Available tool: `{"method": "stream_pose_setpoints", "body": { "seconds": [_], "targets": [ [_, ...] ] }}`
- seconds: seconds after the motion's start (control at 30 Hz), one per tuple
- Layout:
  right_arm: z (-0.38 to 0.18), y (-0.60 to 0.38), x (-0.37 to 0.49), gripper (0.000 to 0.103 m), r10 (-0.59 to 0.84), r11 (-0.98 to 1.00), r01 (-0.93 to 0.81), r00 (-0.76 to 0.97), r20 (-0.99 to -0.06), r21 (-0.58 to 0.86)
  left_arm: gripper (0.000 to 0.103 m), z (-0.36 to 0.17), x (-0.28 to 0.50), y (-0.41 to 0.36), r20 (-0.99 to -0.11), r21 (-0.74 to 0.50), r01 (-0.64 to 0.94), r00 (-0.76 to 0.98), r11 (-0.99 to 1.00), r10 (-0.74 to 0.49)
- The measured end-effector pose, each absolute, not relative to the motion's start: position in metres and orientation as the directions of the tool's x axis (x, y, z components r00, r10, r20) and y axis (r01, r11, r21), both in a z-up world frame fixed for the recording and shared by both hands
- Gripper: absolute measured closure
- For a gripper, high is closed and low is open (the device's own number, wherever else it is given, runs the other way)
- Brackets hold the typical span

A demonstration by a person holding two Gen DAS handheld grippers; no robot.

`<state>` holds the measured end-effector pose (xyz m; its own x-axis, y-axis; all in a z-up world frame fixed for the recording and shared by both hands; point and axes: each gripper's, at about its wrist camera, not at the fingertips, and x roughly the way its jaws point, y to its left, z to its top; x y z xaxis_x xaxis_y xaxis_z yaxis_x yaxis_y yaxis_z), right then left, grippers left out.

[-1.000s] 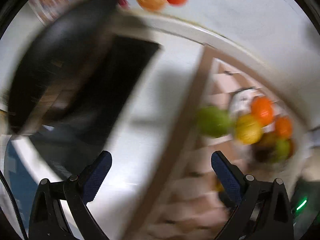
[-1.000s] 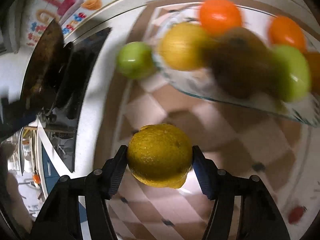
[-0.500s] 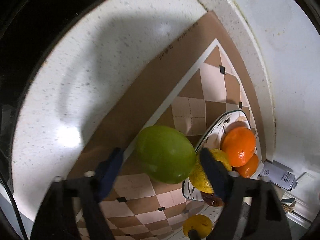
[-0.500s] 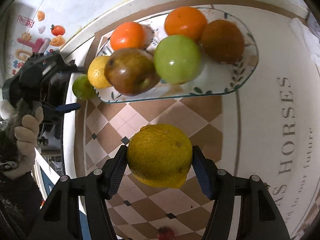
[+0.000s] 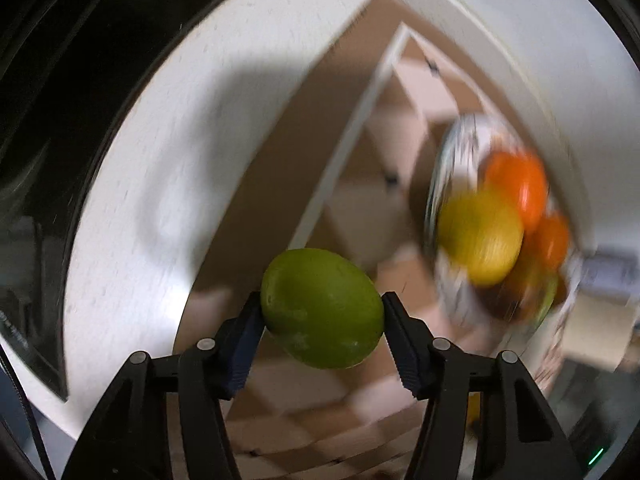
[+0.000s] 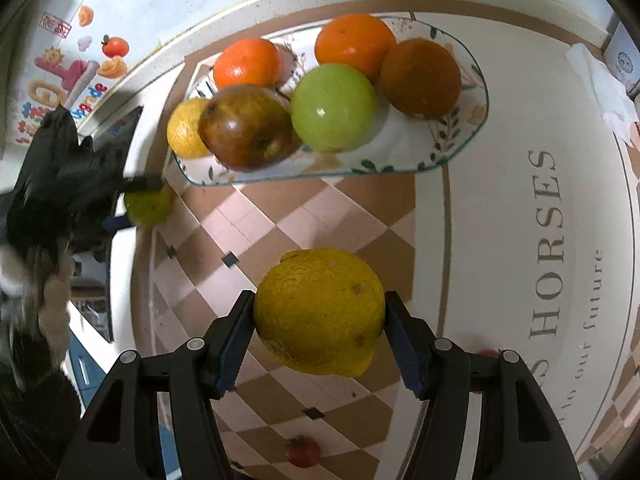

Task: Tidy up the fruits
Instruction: 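Carry the green apple and yellow citrus onto the plate and open both grippers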

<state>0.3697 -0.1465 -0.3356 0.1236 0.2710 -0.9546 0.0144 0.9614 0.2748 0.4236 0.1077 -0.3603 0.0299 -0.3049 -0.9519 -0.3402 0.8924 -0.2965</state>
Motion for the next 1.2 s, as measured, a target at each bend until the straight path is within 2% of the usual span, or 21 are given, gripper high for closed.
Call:
{"method": "stream_pose_setpoints", "body": {
  "seconds": [0.2,0.4,0.67,0.83,0.97,1.2],
  "targets": [
    [-0.356,-0.159,0.361,0.037,0.251,0.966,0.039,0.086,-0.964,0.255,0.047,-0.354,0.373,0.082,-0.96,-0.273,-0.237,0.006,0.932,-0.28],
    [-0.354,-0.169,0.362,0.037,0.285,0.954,0.065,0.102,-0.953,0.292,0.047,-0.345,0.364,0.059,-0.964,-0.262,-0.187,0.019,0.947,-0.263],
    [-0.296,-0.209,0.396,0.037,0.371,0.903,0.129,0.25,-0.894,0.41,0.047,-0.264,0.419,0.034,-0.942,-0.309,-0.091,0.164,0.947,-0.292],
    [-0.267,-0.24,0.455,0.037,0.32,0.908,0.154,0.343,-0.883,0.389,0.047,-0.244,0.477,0.035,-0.943,-0.277,-0.061,0.208,0.959,-0.259],
    [-0.271,-0.254,0.501,0.037,0.294,0.915,0.174,0.326,-0.898,0.363,0.047,-0.26,0.531,0.035,-0.96,-0.253,-0.066,0.136,0.965,-0.243],
    [-0.302,-0.255,0.536,0.037,0.257,0.935,0.184,0.245,-0.935,0.305,0.047,-0.311,0.555,0.037,-0.979,-0.203,-0.075,0.017,0.976,-0.203]
  ]
}}
